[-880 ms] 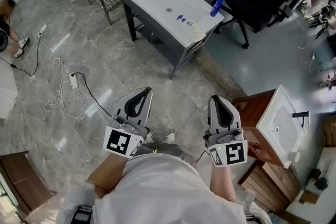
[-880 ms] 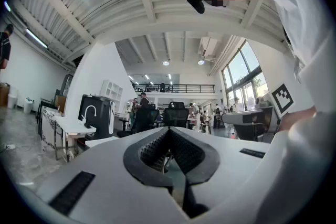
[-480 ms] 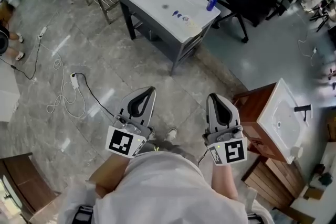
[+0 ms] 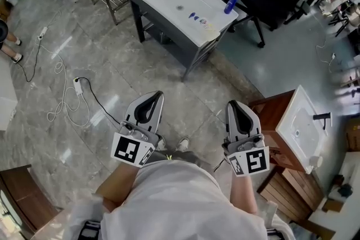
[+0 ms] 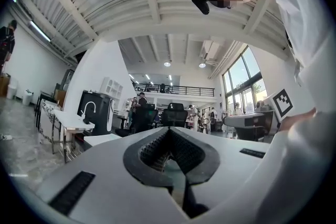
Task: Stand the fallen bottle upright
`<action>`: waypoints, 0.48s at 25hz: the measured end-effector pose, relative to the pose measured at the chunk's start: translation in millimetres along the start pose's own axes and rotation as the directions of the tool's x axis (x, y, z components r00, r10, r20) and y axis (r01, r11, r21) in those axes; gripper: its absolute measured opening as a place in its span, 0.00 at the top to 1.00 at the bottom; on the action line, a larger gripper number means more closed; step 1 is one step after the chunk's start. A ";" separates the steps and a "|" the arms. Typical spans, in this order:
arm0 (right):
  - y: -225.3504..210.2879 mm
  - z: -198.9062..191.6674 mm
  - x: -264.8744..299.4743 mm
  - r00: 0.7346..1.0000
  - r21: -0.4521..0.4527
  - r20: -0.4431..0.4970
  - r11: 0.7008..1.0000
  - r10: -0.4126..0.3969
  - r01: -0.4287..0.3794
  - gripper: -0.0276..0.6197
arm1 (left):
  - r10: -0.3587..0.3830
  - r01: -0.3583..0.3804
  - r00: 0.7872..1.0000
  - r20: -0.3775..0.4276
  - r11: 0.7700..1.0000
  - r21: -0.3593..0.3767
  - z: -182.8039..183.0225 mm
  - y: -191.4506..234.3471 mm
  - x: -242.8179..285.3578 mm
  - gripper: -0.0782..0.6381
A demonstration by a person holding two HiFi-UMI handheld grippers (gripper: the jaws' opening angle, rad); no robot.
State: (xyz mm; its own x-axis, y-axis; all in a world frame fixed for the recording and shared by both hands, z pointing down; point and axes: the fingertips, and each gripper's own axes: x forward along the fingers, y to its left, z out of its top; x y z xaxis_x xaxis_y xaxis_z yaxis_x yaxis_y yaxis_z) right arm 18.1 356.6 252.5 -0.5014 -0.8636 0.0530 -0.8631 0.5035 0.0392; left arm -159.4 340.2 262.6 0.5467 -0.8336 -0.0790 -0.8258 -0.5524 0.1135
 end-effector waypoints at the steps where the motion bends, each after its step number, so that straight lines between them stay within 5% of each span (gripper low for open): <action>1: 4.7 -1.0 1.7 1.000 0.000 -0.005 1.000 -0.006 0.006 0.89 | -0.006 0.006 1.000 -0.001 1.000 -0.007 -2.8 5.0 -3.7 0.87; 12: 5.8 -15.5 21.6 0.997 0.024 -0.032 0.997 -0.068 0.068 0.89 | -0.078 0.078 0.997 -0.020 0.996 -0.035 -15.7 28.5 19.3 0.87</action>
State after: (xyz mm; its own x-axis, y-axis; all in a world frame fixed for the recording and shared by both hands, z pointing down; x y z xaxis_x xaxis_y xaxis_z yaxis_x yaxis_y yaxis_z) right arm 3.2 341.3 269.4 -0.4396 -0.8944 0.0821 -0.8966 0.4424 0.0185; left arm -170.2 308.4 279.8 0.6125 -0.7876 -0.0678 -0.7755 -0.6153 0.1416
